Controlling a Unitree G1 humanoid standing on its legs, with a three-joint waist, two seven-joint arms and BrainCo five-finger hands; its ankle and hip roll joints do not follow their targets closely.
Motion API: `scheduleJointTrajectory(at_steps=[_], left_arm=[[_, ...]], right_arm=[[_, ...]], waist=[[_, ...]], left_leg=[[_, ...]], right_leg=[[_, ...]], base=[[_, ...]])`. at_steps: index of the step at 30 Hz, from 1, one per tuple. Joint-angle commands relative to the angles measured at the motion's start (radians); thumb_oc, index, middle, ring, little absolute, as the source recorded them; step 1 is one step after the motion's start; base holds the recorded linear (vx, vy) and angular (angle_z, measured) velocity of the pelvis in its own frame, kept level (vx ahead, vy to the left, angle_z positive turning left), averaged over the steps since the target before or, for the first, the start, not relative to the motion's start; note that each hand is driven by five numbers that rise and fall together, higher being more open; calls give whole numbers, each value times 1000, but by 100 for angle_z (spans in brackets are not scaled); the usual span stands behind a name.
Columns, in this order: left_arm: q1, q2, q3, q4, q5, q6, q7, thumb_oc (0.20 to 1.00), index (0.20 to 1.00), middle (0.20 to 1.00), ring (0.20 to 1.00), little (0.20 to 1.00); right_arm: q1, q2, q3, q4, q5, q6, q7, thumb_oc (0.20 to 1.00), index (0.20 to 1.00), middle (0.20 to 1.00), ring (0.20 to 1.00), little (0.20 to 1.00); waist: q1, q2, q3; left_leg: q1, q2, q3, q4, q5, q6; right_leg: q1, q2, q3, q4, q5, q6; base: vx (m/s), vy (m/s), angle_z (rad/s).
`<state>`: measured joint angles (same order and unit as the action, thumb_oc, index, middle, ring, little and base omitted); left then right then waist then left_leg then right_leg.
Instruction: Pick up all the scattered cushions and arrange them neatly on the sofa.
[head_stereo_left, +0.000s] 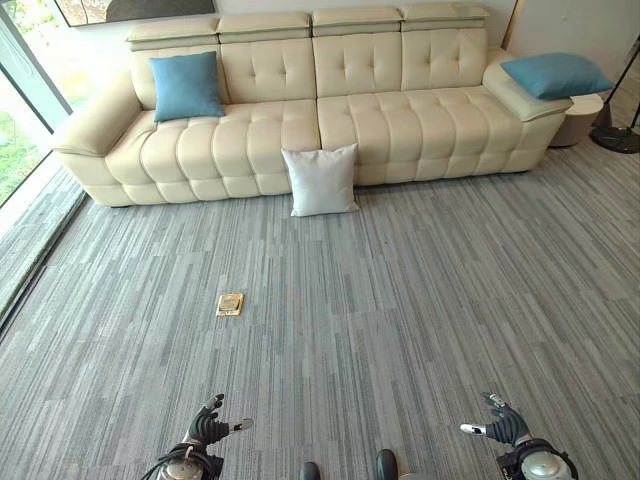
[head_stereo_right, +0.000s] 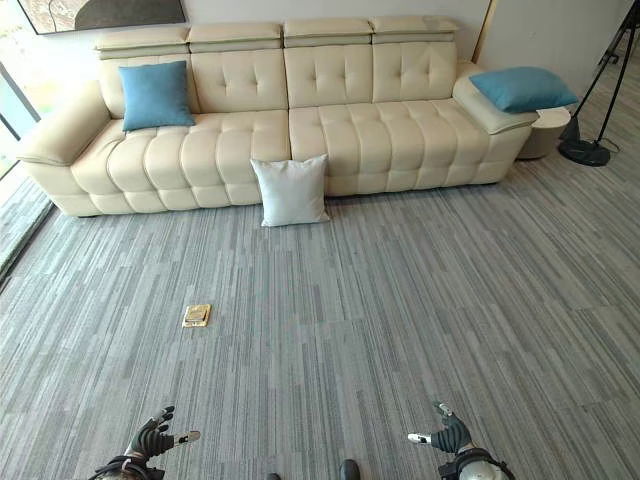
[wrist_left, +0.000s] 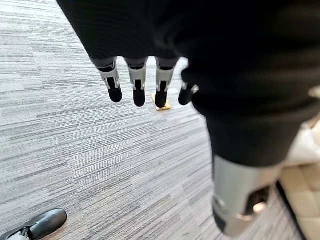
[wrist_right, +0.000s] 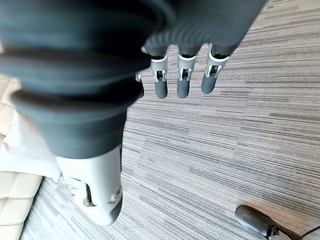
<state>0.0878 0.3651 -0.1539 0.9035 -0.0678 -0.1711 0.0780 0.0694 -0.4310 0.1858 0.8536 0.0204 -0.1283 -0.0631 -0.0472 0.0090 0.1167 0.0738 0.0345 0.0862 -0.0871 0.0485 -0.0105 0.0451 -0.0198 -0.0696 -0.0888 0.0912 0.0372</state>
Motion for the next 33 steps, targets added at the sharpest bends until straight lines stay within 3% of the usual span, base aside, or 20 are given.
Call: scheduleJointTrajectory(at_steps=[1,16,23,25,27,30,33], left_arm=[[-45,30,16,-7,-37,-31,16,1000,1000,1000,1000,1000],[-43,39,20,-57,-63,-19,10,1000,1000,1000,1000,1000],[-52,52,29,-101,-79,-19,13,1000,1000,1000,1000,1000],[-56,64,22,-114,-67,-16,6,1000,1000,1000,1000,1000],[-62,59,17,-117,-62,-17,6,1000,1000,1000,1000,1000],[-72,53,10,-97,-68,-16,9,1000,1000,1000,1000,1000],[-84,44,5,-82,-72,-14,14,1000,1000,1000,1000,1000]], right_arm=[[-55,-13,16,31,45,-22,-19,1000,1000,1000,1000,1000],[-86,-8,16,-21,70,-13,-22,1000,1000,1000,1000,1000],[-110,-8,7,-74,79,-5,-23,1000,1000,1000,1000,1000],[-120,-14,5,-88,77,-4,-18,1000,1000,1000,1000,1000],[-114,-25,-2,-127,80,-8,-18,1000,1000,1000,1000,1000],[-121,-32,2,-127,80,-8,-23,1000,1000,1000,1000,1000],[-122,-38,6,-129,78,-6,-26,1000,1000,1000,1000,1000]], waist=[[-1,-46,-4],[7,-61,11],[16,-59,39],[10,-50,54],[-7,-30,81],[-16,-26,92],[-40,-30,107]], left_leg=[[46,-50,45,9,-109,-14],[-29,-63,59,86,-145,10],[-64,-89,53,127,-174,46],[-51,-96,48,119,-180,60],[0,-100,28,103,-196,62],[36,-107,23,86,-213,59],[81,-121,-2,82,-243,50]], right_leg=[[37,-6,-32,2,-115,68],[-12,-22,-22,53,-120,77],[-100,-54,-13,214,-131,115],[-163,-75,-14,354,-99,138],[-245,-63,-20,438,-103,123],[-290,-78,-77,354,-92,111],[-337,-80,-103,225,-50,122]], base=[[0,0,0],[16,34,-3],[48,145,-7],[127,213,-16],[199,185,-16],[241,6,2],[280,-67,22]])
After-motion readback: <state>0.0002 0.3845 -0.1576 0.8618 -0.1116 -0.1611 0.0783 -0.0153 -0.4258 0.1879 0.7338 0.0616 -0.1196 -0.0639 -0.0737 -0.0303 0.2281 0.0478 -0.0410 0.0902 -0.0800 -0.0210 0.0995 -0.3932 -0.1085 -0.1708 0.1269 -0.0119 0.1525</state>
